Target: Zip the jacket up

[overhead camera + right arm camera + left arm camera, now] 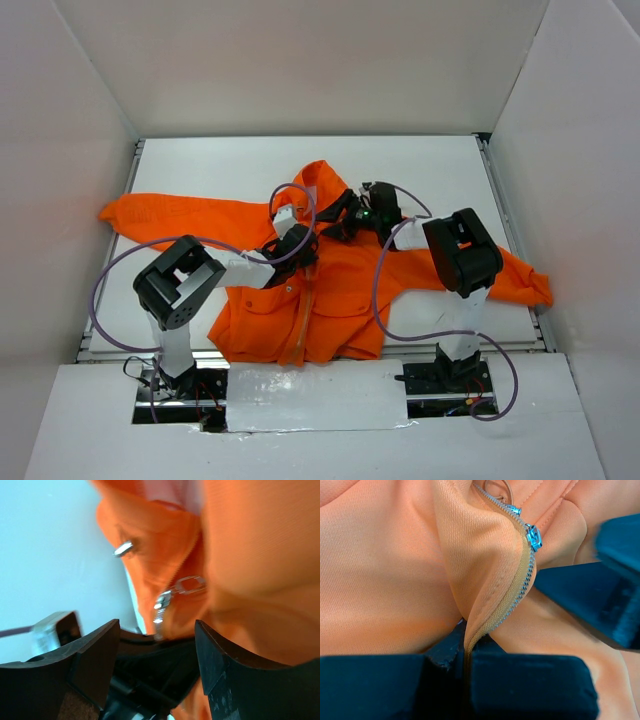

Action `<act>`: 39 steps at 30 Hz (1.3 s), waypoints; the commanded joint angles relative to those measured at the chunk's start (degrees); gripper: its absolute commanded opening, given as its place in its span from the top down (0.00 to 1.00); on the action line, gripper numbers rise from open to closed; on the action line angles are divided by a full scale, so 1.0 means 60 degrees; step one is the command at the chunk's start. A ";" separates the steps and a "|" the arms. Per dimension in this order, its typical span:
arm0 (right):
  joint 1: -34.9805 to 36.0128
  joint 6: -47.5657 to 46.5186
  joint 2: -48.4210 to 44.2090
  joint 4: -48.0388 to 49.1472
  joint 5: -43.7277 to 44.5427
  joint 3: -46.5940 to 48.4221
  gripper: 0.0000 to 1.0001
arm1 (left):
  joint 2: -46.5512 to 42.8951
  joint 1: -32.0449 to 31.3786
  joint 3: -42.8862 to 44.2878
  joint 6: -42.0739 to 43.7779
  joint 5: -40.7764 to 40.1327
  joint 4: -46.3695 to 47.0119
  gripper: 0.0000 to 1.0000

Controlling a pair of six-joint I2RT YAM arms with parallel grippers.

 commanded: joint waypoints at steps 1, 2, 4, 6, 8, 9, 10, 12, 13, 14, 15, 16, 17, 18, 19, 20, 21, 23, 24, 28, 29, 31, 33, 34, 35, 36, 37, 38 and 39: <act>0.0027 0.0423 -0.0967 0.1087 0.0084 -0.0275 0.32 | 0.0875 -0.0161 -0.0568 0.0225 0.1160 -0.1851 1.00; 0.0042 0.0422 -0.0997 0.1130 0.0069 -0.0246 0.32 | 0.0875 -0.0161 -0.0583 0.0225 0.1174 -0.1821 1.00; 0.0027 0.0452 -0.1056 0.1203 -0.0019 -0.0173 0.32 | 0.0904 -0.0175 -0.0583 0.0254 0.1218 -0.1777 1.00; 0.0042 0.0248 -0.0954 0.0767 0.0083 0.0264 0.32 | 0.0890 -0.0161 -0.0568 0.0254 0.1233 -0.1777 1.00; 0.0057 0.0174 -0.0561 0.0165 0.0128 0.0573 0.32 | 0.0861 -0.0175 -0.0568 0.0254 0.1204 -0.1792 1.00; 0.0057 0.0217 -0.0413 0.0134 0.0055 0.0734 0.32 | 0.0832 -0.0161 -0.0568 0.0254 0.1189 -0.1792 1.00; 0.0071 0.0246 -0.0296 0.0120 0.0040 0.0779 0.33 | 0.0817 -0.0161 -0.0568 0.0269 0.1189 -0.1792 1.00; 0.0071 0.0276 -0.0104 0.0076 0.0272 0.0707 0.34 | 0.0773 -0.0175 -0.0568 0.0298 0.1160 -0.1806 1.00; 0.0071 0.0276 -0.0089 0.0090 0.0376 0.0663 0.34 | 0.0787 -0.0175 -0.0554 0.0313 0.1160 -0.1806 1.00; 0.0071 0.0276 -0.0089 0.0105 0.0449 0.0619 0.34 | 0.0787 -0.0175 -0.0554 0.0313 0.1145 -0.1821 1.00; 0.0071 0.0348 -0.0060 0.0163 0.0465 0.0561 0.34 | 0.0787 -0.0175 -0.0568 0.0327 0.1160 -0.1807 1.00; 0.0071 0.0393 -0.0002 0.0279 0.0378 0.0574 0.34 | 0.0802 -0.0161 -0.0568 0.0327 0.1160 -0.1806 1.00; 0.0071 0.0466 0.0129 0.0353 0.0319 0.0589 0.35 | 0.0802 -0.0175 -0.0554 0.0342 0.1160 -0.1792 1.00; 0.0100 0.0611 0.0203 0.0426 0.0260 0.0589 0.35 | 0.0817 -0.0161 -0.0554 0.0342 0.1160 -0.1806 1.00; 0.0115 0.0685 0.0262 0.0601 0.0216 0.0560 0.35 | 0.0817 -0.0175 -0.0525 0.0342 0.1160 -0.1821 1.00; 0.0159 0.0773 0.0277 0.0675 0.0230 0.0502 0.35 | 0.0802 -0.0175 -0.0524 0.0357 0.1160 -0.1821 1.00; 0.0188 0.0803 0.0306 0.0705 0.0259 0.0472 0.35 | 0.0788 -0.0175 -0.0524 0.0357 0.1131 -0.1807 1.00; 0.0203 0.0934 0.0350 0.0691 0.0260 0.0429 0.35 | 0.0787 -0.0175 -0.0539 0.0371 0.1116 -0.1806 1.00; 0.0203 0.1008 0.0379 0.0763 0.0260 0.0385 0.35 | 0.0773 -0.0175 -0.0524 0.0371 0.1101 -0.1821 1.00; 0.0203 0.1403 0.0452 0.0823 0.0493 0.0179 0.35 | 0.0773 -0.0175 -0.0524 0.0401 0.1116 -0.1806 1.00; 0.0218 0.1462 0.0496 0.0910 0.0479 0.0165 0.35 | 0.0744 -0.0161 -0.0539 0.0415 0.1130 -0.1792 1.00; 0.0218 0.1666 0.0672 0.1027 0.0494 0.0179 0.35 | 0.0729 -0.0161 -0.0554 0.0444 0.1130 -0.1777 1.00; 0.0218 0.1873 0.0863 0.1116 0.0450 0.0267 0.35 | 0.0656 -0.0161 -0.0612 0.0445 0.1130 -0.1762 1.00; 0.0203 0.1960 0.0964 0.1246 0.0465 0.0267 0.35 | 0.0641 -0.0161 -0.0641 0.0445 0.1130 -0.1733 1.00; 0.0203 0.2164 0.1009 0.1349 0.0479 0.0223 0.36 | 0.0612 -0.0161 -0.0656 0.0459 0.1130 -0.1704 1.00; 0.0218 0.2253 0.1053 0.1466 0.0479 0.0223 0.37 | 0.0612 -0.0175 -0.0656 0.0459 0.1130 -0.1704 1.00; 0.0218 0.2297 0.1155 0.1598 0.0450 0.0252 0.39 | 0.0597 -0.0175 -0.0656 0.0459 0.1130 -0.1704 1.00; 0.0203 0.2384 0.1214 0.1584 0.0436 0.0354 0.40 | 0.0612 -0.0175 -0.0656 0.0474 0.1130 -0.1704 1.00; 0.0203 0.2429 0.1272 0.1584 0.0450 0.0384 0.41 | 0.0597 -0.0175 -0.0671 0.0474 0.1130 -0.1704 1.00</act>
